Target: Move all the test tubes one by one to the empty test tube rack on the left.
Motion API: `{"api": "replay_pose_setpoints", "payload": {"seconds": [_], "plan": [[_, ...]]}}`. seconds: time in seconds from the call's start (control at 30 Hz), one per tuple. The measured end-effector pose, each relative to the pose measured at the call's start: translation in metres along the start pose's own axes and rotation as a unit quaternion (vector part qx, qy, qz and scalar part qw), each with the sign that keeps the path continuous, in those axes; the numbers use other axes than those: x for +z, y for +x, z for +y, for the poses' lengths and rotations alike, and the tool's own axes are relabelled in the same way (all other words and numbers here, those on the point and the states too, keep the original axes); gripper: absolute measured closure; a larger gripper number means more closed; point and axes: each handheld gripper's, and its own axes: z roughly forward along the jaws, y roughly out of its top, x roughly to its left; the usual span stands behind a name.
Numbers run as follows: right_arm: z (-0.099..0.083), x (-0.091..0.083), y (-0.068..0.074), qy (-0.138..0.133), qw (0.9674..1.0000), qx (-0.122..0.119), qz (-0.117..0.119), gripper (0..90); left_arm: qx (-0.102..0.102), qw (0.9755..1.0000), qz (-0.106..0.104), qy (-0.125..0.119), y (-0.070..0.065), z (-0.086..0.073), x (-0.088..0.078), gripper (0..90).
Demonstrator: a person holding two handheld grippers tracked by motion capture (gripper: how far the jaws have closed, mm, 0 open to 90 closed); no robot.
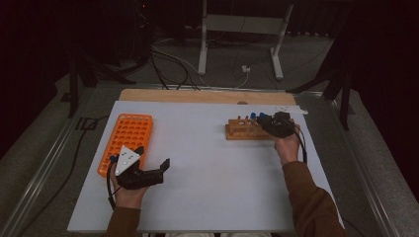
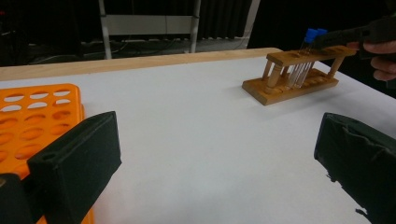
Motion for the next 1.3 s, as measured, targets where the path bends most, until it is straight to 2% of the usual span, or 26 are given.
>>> {"api": "replay_pose_setpoints", "payload": {"seconds": [0.23,0.47,0.77,1.03,1.3], "plan": [[-0.003,0.006,0.005,0.003,0.9998,-0.014,-0.010,75.6,0.003,1.0000,-0.003,0.001,-0.002,0.000,0.001,1.6],[-0.002,0.004,0.007,-0.007,0.9998,-0.013,-0.013,77.2,0.003,1.0000,-0.004,0.003,-0.002,-0.001,0.002,1.6],[0.005,-0.012,0.007,-0.038,0.9991,-0.012,-0.014,77.3,0.003,1.0000,-0.007,0.005,-0.003,-0.001,0.003,1.6],[0.013,-0.025,0.003,-0.063,0.9980,-0.002,-0.008,77.4,0.004,0.9999,-0.006,0.007,-0.004,-0.003,0.004,1.6],[0.025,-0.041,0.003,-0.085,0.9964,-0.008,-0.005,77.4,0.010,0.9998,-0.009,0.011,-0.008,-0.003,0.007,1.7]]}}
